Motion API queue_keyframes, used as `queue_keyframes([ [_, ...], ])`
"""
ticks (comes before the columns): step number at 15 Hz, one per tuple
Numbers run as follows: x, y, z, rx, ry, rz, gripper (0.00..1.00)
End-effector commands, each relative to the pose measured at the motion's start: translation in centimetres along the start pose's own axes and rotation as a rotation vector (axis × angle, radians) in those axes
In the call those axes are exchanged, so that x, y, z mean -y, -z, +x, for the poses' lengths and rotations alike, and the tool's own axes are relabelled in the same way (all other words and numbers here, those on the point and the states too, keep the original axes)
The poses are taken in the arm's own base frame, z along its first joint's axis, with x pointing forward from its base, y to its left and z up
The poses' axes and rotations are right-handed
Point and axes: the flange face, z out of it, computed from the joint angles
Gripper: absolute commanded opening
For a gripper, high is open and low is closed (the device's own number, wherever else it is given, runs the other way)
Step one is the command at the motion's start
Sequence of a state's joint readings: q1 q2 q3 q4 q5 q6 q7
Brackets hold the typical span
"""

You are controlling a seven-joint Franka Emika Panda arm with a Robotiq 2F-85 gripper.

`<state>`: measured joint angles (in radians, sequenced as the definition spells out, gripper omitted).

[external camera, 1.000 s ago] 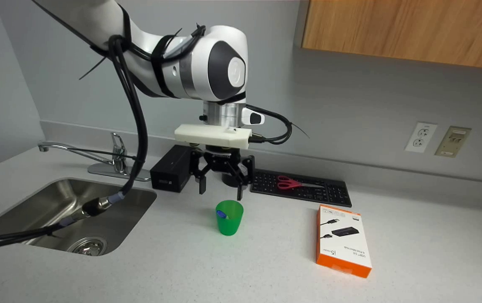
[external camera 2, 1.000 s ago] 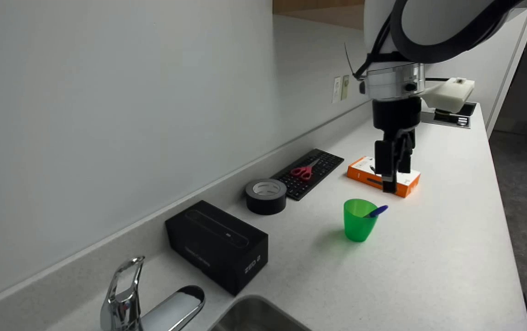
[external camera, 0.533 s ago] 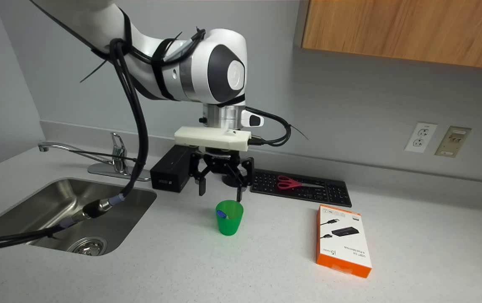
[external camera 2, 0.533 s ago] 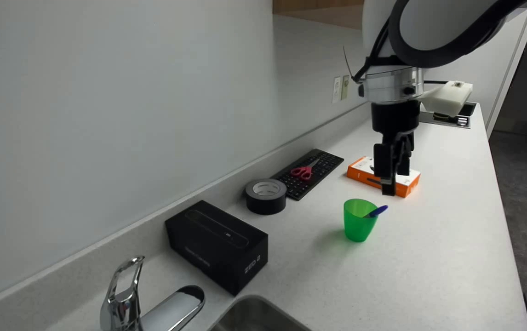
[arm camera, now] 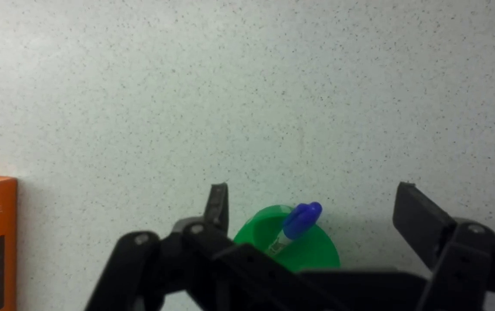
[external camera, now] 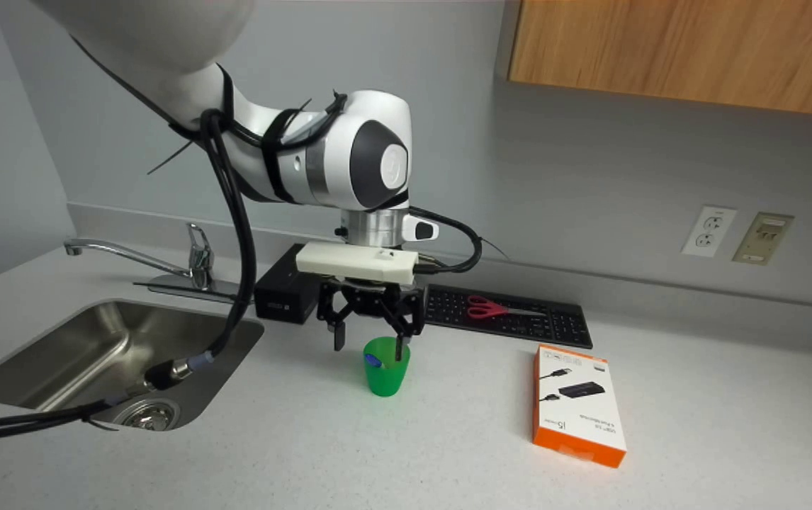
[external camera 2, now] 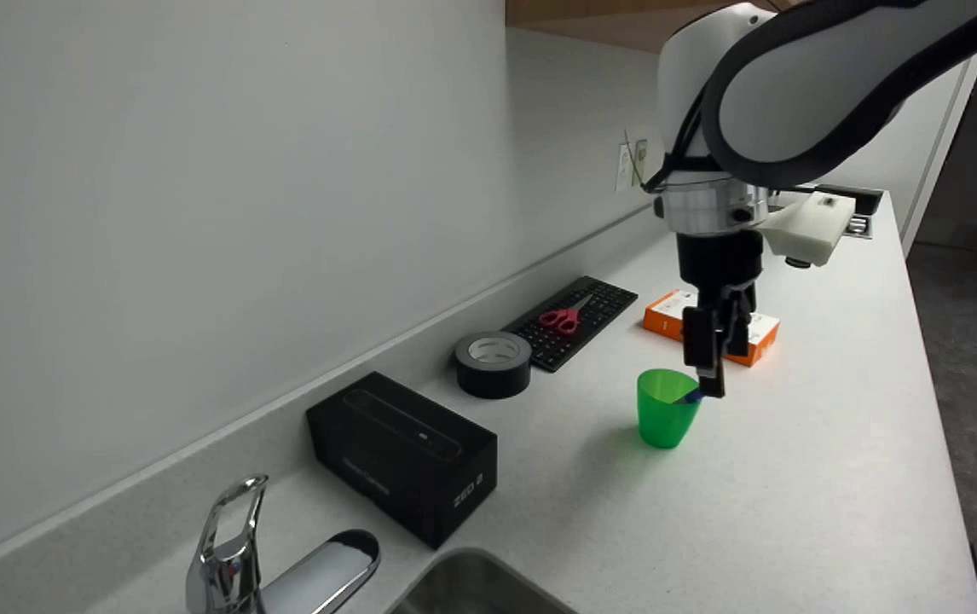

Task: Move the pen from the green cup and put it on the left side of the cup

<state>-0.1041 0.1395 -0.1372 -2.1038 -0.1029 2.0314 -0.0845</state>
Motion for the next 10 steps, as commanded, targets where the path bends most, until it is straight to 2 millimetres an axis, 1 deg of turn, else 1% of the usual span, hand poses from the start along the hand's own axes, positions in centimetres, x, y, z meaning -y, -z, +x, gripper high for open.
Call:
queue_keyframes([
  [1,0.4,-1.2,0.6,-0.006,0.004,0.008,0.98],
  [2,0.4,-1.4,0.8,-0.004,0.006,0.009,0.91],
  [3,0.4,-1.6,1.0,0.003,0.011,0.013,0.91],
  [4,0.5,-1.9,1.2,0.013,0.009,0.016,0.85],
  [5,0.5,-2.2,1.4,0.027,0.012,0.020,0.77],
  [6,0.5,-2.5,1.6,0.033,0.013,0.025,0.64],
  [7,0.5,-2.6,1.8,0.036,0.011,0.030,0.57],
  [8,0.5,-2.8,1.9,0.038,0.010,0.034,0.47],
  [10,0.4,-2.8,2.2,0.032,0.006,0.040,0.33],
])
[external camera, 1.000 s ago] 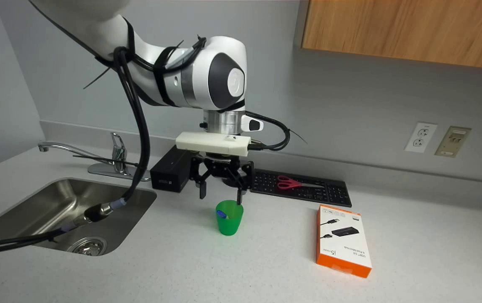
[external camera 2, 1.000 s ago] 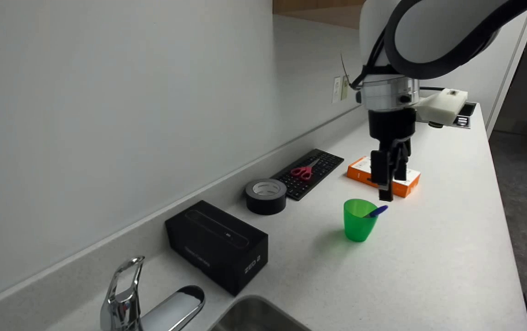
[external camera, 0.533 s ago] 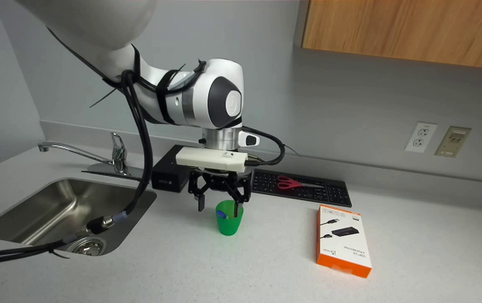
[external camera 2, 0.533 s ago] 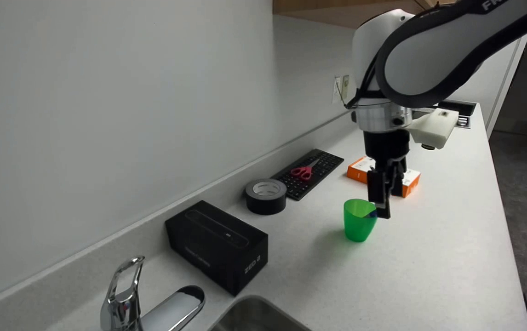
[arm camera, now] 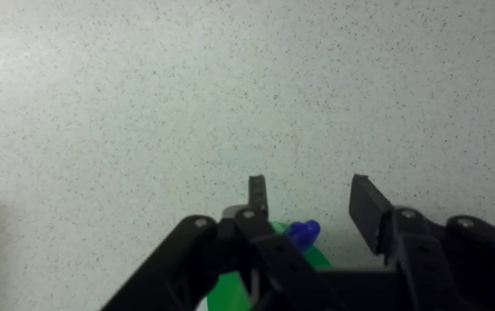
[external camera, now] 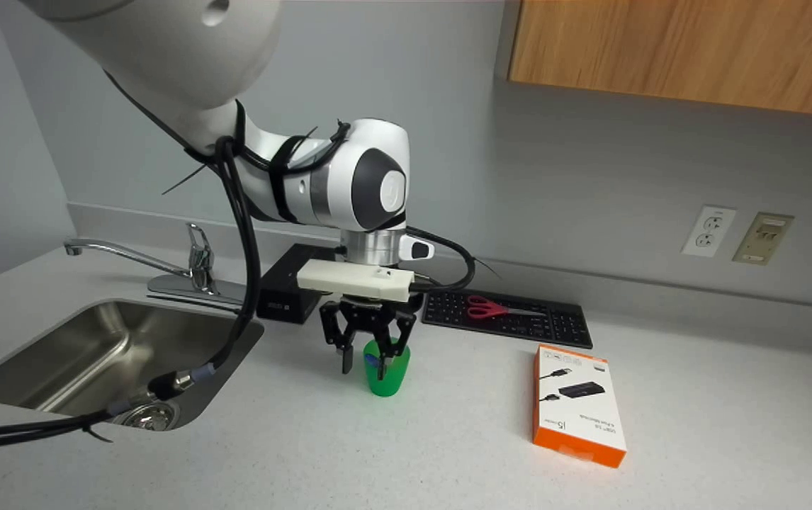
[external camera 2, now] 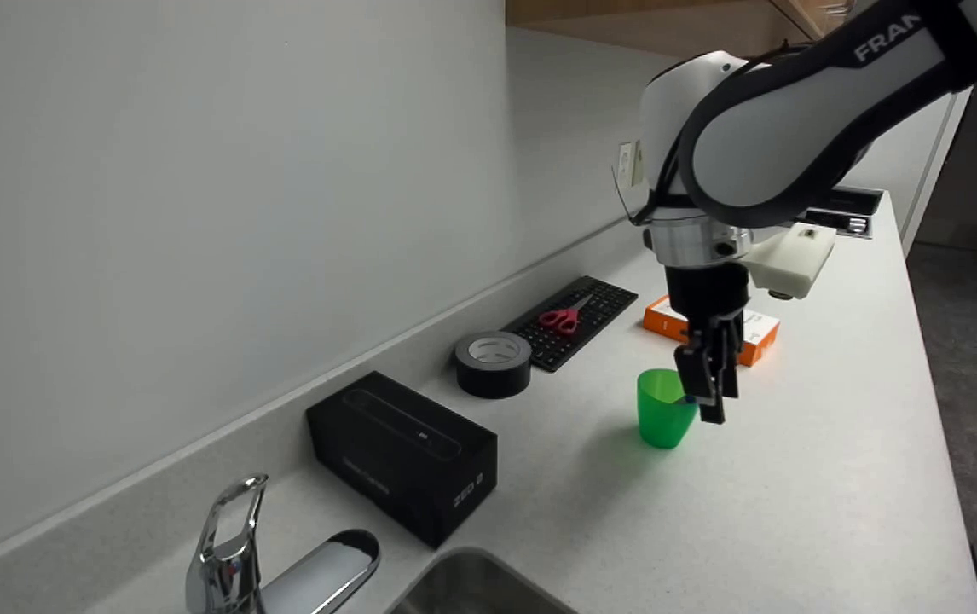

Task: Move the pen from the green cup and put it on the left side of the cup

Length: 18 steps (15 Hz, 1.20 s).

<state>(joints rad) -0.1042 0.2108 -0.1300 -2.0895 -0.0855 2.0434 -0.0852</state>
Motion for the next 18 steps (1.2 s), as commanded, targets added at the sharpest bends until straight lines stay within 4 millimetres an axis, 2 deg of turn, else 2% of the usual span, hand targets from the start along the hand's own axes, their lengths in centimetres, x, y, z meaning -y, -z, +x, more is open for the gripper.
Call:
queue_keyframes([
  [1,-0.4,0.3,1.0,-0.016,0.002,0.028,0.24],
  [4,-0.8,1.0,1.3,-0.035,-0.004,0.035,0.02],
  [5,-0.9,1.3,1.3,-0.042,-0.009,0.035,0.00],
  [7,-1.2,1.8,1.0,-0.044,-0.012,0.028,0.04],
  [12,-1.3,3.9,-0.7,-0.082,-0.003,0.027,0.04],
  [18,1.4,8.0,-5.1,-0.179,0.080,-0.002,0.04],
])
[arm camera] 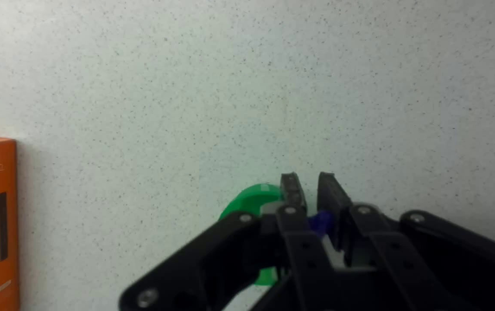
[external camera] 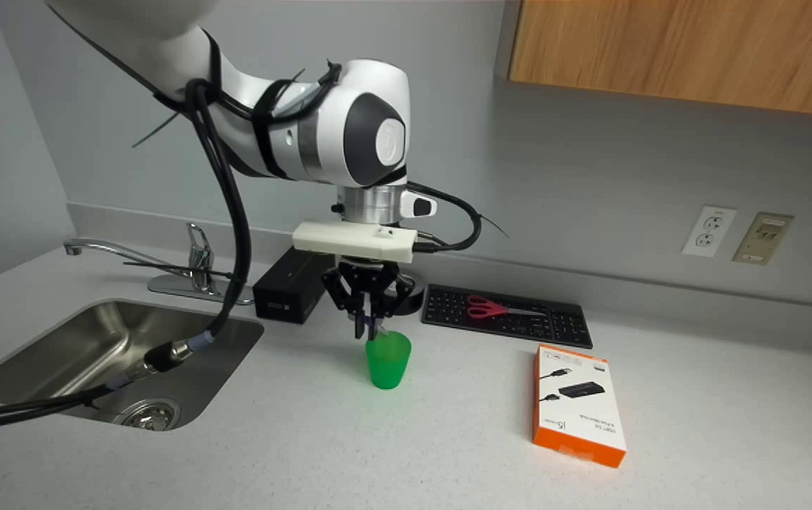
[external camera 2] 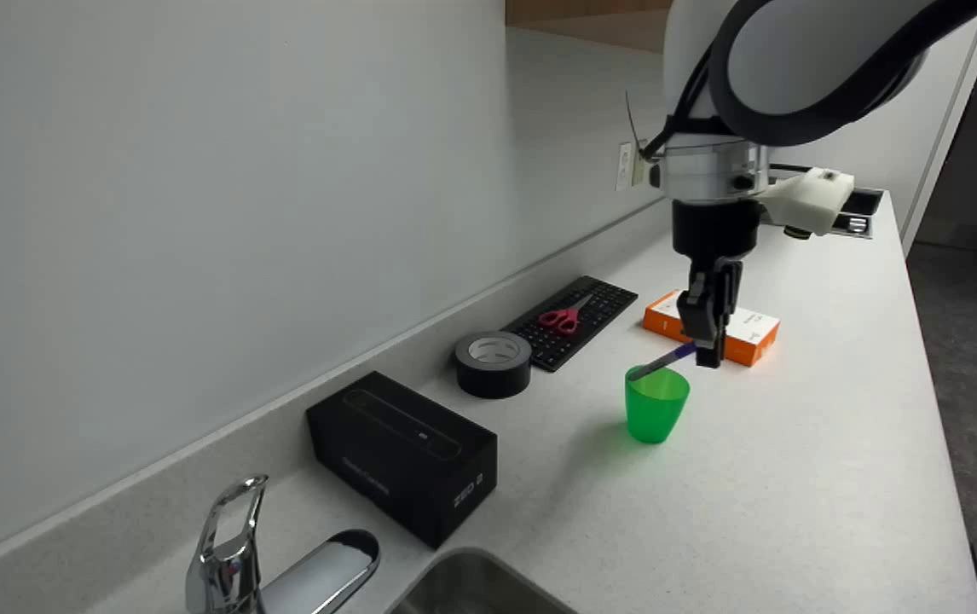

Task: Move the pen from the green cup and put it on the left side of the cup

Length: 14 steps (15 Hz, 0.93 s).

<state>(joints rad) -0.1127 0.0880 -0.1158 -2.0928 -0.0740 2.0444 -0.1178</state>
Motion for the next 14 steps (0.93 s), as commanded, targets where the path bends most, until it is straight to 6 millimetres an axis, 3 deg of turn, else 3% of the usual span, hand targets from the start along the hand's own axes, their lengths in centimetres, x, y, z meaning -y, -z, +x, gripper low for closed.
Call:
queue_keyframes([
  [1,2.6,2.5,-3.8,-0.062,0.084,-0.016,0.04],
  [4,5.6,2.6,-5.1,-0.078,0.149,-0.037,0.04],
  [7,8.2,0.2,-2.9,-0.058,0.181,-0.053,0.04],
  [11,8.3,-4.7,1.4,-0.042,0.189,-0.065,0.04],
  [14,7.4,-8.1,3.4,0.006,0.195,-0.080,0.04],
])
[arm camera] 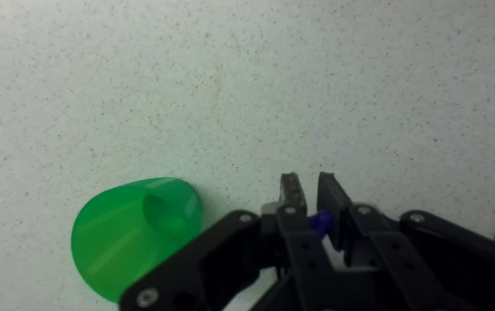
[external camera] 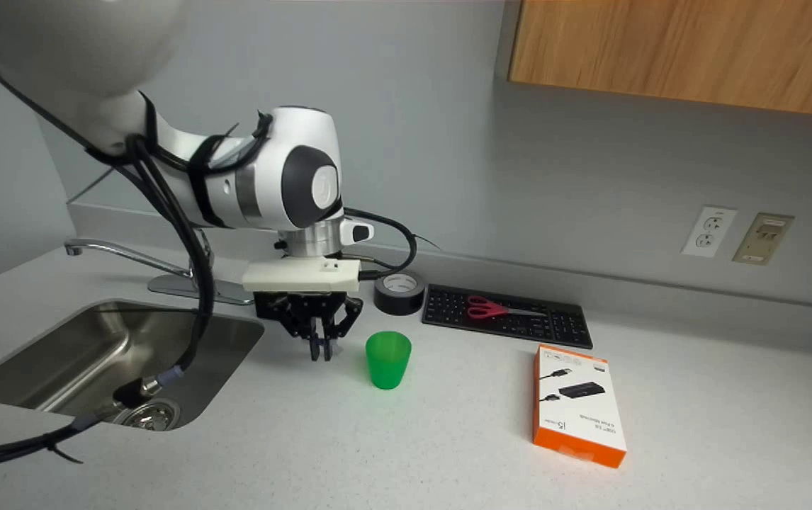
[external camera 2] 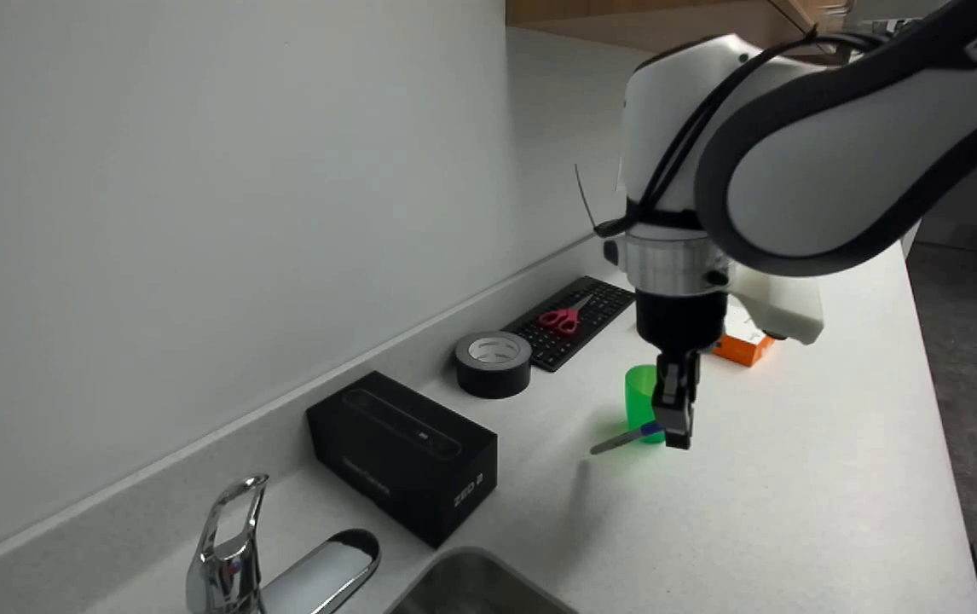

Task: Move the pen from the green cup and put it on the left side of the cup

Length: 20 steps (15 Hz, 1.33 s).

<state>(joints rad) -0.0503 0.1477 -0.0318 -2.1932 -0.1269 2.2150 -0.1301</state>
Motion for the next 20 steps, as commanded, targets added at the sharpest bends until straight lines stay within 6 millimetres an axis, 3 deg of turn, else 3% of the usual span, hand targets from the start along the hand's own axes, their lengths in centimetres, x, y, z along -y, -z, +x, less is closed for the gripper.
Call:
queue_keyframes([
  [1,-1.4,-3.4,3.0,0.052,0.001,-0.024,0.04],
  [4,-1.7,-5.2,4.1,0.110,0.021,-0.020,0.04],
  [5,-1.7,-5.5,4.3,0.127,0.027,-0.017,0.41],
  [7,-1.6,-6.0,4.5,0.151,0.036,-0.019,0.50],
  [13,-1.4,-5.8,4.9,0.176,0.038,-0.018,0.96],
  [14,-1.4,-5.7,4.9,0.176,0.039,-0.017,1.00],
  [20,-1.3,-5.6,4.6,0.170,0.020,-0.004,1.00],
])
